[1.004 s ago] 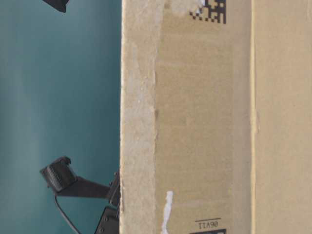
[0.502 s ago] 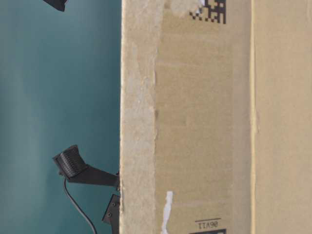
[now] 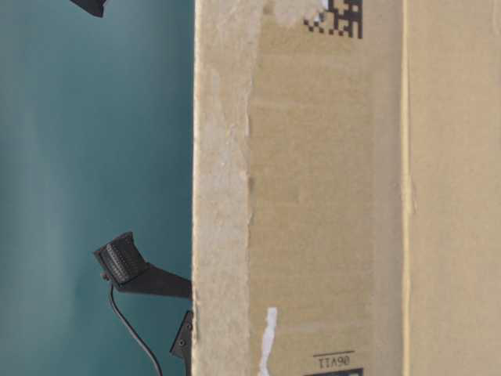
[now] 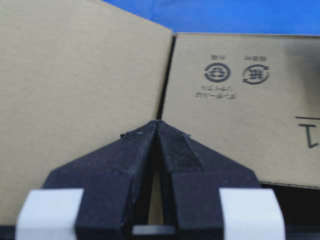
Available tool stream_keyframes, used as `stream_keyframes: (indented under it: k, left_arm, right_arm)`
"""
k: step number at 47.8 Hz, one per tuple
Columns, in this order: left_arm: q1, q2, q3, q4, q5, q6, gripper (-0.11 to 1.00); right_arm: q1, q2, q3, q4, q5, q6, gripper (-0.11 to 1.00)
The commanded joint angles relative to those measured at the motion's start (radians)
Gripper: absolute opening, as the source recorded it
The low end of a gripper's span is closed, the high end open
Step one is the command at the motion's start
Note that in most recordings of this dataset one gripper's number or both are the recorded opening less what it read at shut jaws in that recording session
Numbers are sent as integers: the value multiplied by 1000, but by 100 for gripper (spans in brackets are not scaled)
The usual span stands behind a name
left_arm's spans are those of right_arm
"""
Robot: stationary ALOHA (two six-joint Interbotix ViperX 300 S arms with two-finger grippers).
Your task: Close the cardboard box.
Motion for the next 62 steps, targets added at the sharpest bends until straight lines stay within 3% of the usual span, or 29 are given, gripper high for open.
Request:
stream_keyframes:
  k: [1, 12, 24, 41, 50, 62]
  left_arm:
    - [9, -12, -11, 2, -8, 5, 0]
    - [9, -11, -5, 2, -8, 3, 0]
    - [9, -11, 3, 2, -9, 0, 0]
    - [5, -12, 3, 2, -9, -2, 0]
    - [5, -11, 3, 2, -9, -5, 0]
    - [0, -12, 5, 0, -8, -9, 0]
  right_arm:
    - [5, -6, -21, 3, -12, 2, 0]
    - [17, -26, -29, 3, 3, 2, 0]
    - [81, -166, -40, 2, 74, 0, 0]
    - [284, -367, -9, -17, 84, -12, 0]
    - [400, -350, 8, -49, 72, -14, 0]
    - [411, -222, 31, -41, -15, -14, 0]
